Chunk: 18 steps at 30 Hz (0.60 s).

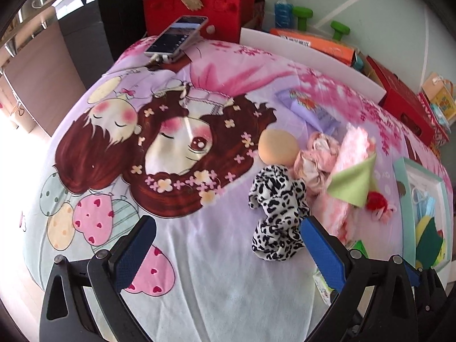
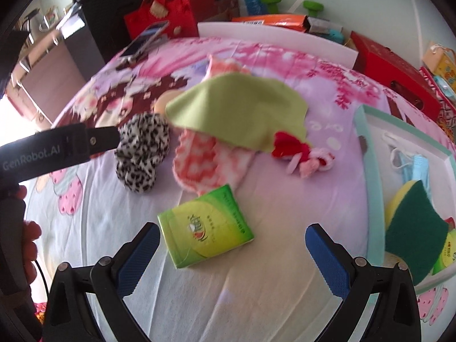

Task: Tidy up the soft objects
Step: 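Grasp the leopard scrunchie with the left gripper while the right gripper grasps another tissue pack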

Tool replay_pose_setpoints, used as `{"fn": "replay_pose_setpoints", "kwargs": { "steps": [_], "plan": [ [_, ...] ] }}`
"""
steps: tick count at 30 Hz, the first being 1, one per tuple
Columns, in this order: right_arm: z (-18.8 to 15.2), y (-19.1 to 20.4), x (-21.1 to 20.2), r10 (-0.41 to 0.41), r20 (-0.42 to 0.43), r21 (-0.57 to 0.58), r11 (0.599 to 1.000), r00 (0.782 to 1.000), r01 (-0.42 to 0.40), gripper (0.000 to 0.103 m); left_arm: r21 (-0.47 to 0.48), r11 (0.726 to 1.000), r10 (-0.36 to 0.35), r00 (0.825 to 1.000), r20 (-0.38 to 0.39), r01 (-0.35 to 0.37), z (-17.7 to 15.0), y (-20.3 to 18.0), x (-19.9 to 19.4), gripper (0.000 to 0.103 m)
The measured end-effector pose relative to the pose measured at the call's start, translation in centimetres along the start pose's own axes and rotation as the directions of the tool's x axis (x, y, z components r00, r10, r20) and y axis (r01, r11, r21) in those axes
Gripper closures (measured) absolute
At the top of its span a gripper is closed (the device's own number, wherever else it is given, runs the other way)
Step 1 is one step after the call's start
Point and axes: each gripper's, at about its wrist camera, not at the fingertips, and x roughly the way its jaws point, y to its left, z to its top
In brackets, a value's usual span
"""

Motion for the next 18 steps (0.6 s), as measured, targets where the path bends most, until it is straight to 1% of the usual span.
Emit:
{"fn": "replay_pose_setpoints", "kwargs": {
  "steps": [7,13,18],
  "plan": [
    [-0.3,0.8,0.8,0.005,-0.035,-0.039,0.999,0.999,-0.007,0.000,0.026,1.000,0.010,1.000,-0.018,-0.009,0.0,-0.5,0.6,0.002],
    [-0.6,1.1,2.2,-0.013,-0.080,-0.047,0.999,0.997,0.010,0.000,0.052,0.998,0.019,0.999,-0.045,-0.016,0.1,-1.3,1.5,0.002],
    [-0.6,0.5,2.5,-0.035,-0.077,-0.032,0.999,0.996,0.032,0.000,0.062,0.998,0.009,0.997,-0.076,-0.004,0.0,-1.7,2.3,0.002]
  ]
}}
